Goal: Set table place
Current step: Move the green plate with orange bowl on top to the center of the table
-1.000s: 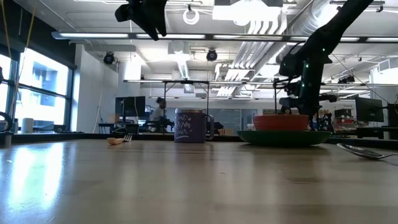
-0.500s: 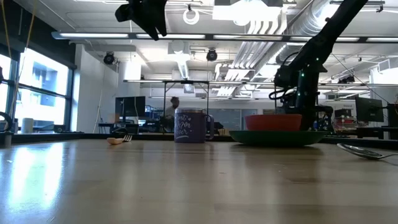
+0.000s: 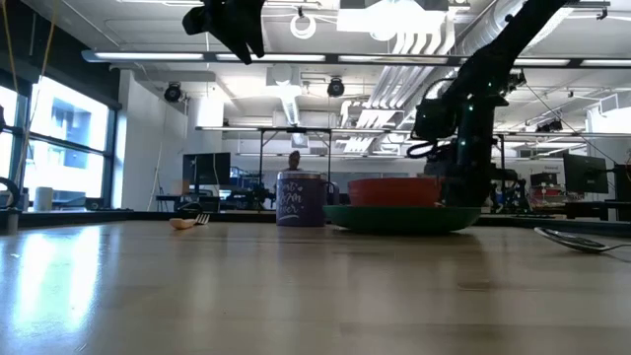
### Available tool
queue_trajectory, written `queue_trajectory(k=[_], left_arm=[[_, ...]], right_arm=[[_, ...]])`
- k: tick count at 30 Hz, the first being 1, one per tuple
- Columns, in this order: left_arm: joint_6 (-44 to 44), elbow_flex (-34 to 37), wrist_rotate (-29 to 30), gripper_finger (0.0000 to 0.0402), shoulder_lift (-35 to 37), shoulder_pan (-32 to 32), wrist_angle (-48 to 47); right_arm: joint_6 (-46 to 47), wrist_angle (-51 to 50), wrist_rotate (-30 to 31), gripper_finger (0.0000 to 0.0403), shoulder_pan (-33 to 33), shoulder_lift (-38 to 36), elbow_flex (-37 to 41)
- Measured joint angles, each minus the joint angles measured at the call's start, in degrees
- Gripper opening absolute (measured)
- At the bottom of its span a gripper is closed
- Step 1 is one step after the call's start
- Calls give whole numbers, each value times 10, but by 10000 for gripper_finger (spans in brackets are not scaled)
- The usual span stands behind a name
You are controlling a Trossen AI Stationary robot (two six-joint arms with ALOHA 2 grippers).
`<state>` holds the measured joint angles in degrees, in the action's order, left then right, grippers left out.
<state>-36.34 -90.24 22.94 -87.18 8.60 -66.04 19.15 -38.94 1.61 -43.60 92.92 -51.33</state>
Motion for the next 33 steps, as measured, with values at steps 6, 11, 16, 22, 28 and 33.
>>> queue_trajectory(k=[6, 11, 16, 22, 28, 33], left_arm=[[0, 0, 0, 134, 0, 0, 0], [1, 0, 0, 134, 0, 0, 0], [1, 0, 0, 134, 0, 0, 0], [1, 0, 0, 134, 0, 0, -1], [1, 0, 0, 134, 0, 0, 0], [1, 0, 0, 134, 0, 0, 0]], right_arm=[[38, -15, -13, 0, 86, 0, 0], [44, -7, 34, 0, 103, -22, -1], [14, -8, 78, 0, 62, -46, -45], [-16, 69, 79, 0, 1, -32, -105], [-12, 102, 39, 0, -26, 28, -138], [-11, 106, 10, 0, -9, 96, -163]])
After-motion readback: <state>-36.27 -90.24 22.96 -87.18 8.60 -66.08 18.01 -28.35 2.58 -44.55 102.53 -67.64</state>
